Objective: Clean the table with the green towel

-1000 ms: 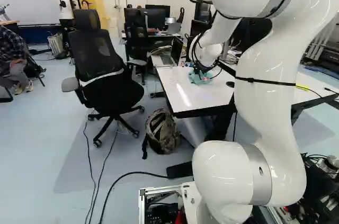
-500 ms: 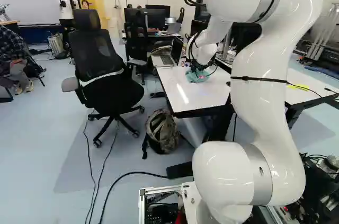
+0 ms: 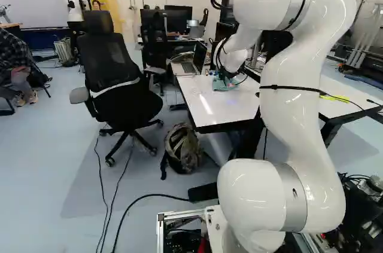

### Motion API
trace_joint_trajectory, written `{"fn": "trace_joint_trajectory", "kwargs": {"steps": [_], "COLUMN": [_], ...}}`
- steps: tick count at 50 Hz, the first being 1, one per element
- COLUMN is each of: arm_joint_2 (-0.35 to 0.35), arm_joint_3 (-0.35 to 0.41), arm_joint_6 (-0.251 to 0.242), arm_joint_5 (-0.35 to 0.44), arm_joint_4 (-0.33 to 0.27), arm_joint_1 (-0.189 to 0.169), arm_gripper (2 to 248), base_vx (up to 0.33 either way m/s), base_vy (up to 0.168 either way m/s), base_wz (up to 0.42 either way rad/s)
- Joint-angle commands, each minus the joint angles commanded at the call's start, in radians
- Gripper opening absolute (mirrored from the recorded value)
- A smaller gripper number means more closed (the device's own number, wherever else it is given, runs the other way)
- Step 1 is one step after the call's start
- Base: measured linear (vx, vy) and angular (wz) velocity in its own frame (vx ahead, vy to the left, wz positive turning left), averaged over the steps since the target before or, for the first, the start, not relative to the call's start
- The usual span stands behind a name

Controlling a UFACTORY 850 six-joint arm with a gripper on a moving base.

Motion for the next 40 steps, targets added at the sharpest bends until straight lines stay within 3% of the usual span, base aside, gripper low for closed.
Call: {"fn": "trace_joint_trajectory", "kwargs": {"steps": [13,40], "arm_joint_2": [0.020,0.137], "arm_joint_3": [0.027,0.178], "arm_joint_6": [0.000,0.000], "arm_joint_5": [0.000,0.000], "arm_joint_4": [0.000,0.000], "arm_joint_1": [-0.029,-0.028], "arm_gripper": [51,51], "base_vx": [0.000,0.000], "base_vy": [0.000,0.000], "base_wz": [0.000,0.000]}}
